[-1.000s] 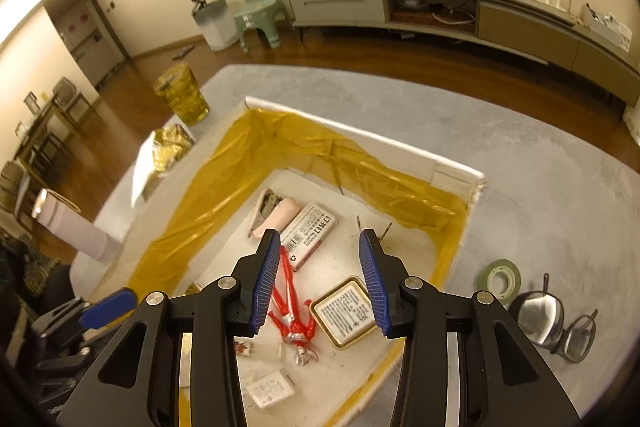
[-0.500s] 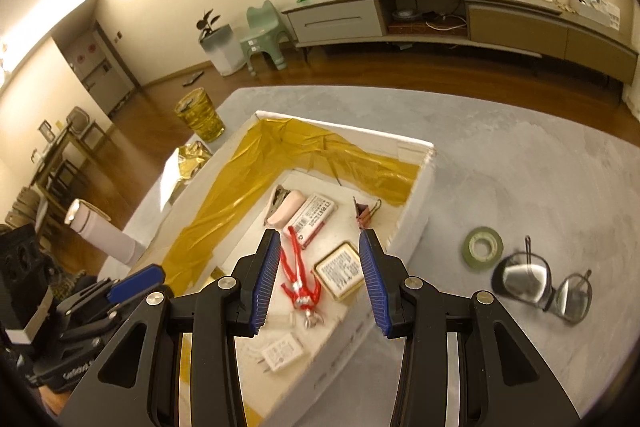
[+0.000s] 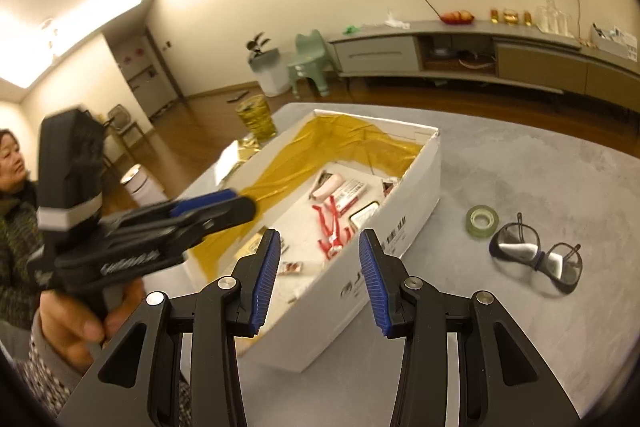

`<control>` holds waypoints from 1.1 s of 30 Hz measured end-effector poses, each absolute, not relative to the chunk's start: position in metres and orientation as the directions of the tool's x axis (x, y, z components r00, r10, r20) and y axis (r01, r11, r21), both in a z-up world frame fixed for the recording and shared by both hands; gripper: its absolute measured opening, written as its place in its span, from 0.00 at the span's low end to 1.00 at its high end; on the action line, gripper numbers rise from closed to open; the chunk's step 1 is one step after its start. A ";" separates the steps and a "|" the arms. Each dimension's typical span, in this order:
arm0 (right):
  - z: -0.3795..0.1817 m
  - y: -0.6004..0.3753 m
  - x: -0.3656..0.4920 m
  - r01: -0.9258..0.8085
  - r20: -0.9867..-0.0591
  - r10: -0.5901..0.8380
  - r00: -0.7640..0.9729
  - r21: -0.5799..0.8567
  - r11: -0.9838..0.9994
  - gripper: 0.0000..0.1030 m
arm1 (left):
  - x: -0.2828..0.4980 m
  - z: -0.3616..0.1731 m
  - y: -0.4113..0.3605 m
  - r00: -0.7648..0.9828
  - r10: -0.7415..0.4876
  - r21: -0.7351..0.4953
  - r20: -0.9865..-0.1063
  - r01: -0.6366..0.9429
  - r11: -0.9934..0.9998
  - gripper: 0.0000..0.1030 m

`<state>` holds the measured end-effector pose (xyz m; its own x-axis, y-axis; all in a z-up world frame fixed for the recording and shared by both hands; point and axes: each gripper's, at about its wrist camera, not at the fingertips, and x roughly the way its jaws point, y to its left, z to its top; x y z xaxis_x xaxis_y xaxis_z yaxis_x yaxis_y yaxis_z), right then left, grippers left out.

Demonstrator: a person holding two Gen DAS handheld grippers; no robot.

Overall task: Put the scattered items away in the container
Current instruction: 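Move both tools back toward the green tape and glasses, then grasp the green tape roll with the left tool while the right tool grasps the glasses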

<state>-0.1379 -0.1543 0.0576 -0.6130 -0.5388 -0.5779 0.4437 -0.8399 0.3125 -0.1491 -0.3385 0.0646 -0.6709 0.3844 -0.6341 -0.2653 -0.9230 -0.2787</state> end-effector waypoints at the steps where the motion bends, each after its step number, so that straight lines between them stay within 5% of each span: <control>1: 0.056 -0.149 -0.130 0.445 -0.571 -0.539 -0.620 0.310 -0.840 0.43 | -0.148 0.066 -0.331 -0.667 0.388 -0.271 -0.636 -0.278 -0.922 0.38; 16: 0.019 -0.046 -0.099 0.243 -0.608 -0.426 -0.670 0.362 -0.900 0.43 | -0.140 0.060 -0.212 -0.596 0.422 -0.174 -0.683 -0.428 -0.887 0.38; 18: 0.015 -0.034 -0.099 0.211 -0.622 -0.404 -0.671 0.363 -0.908 0.43 | -0.144 0.055 -0.201 -0.586 0.418 -0.171 -0.694 -0.430 -0.886 0.43; 20: 0.011 -0.023 -0.101 0.180 -0.637 -0.385 -0.667 0.364 -0.914 0.43 | -0.152 0.048 -0.191 -0.576 0.411 -0.179 -0.707 -0.416 -0.892 0.59; 33: 0.009 0.016 -0.124 0.138 -0.689 -0.344 -0.638 0.338 -0.931 0.43 | -0.207 0.012 -0.143 -0.553 0.355 -0.187 -0.754 -0.338 -0.922 0.60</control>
<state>-0.1245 0.0165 0.0090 -0.6381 -0.3442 -0.6887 0.1380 -0.9311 0.3376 -0.2075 -0.1433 0.0125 -0.5530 0.3554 -0.7536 -0.3378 -0.9224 -0.1871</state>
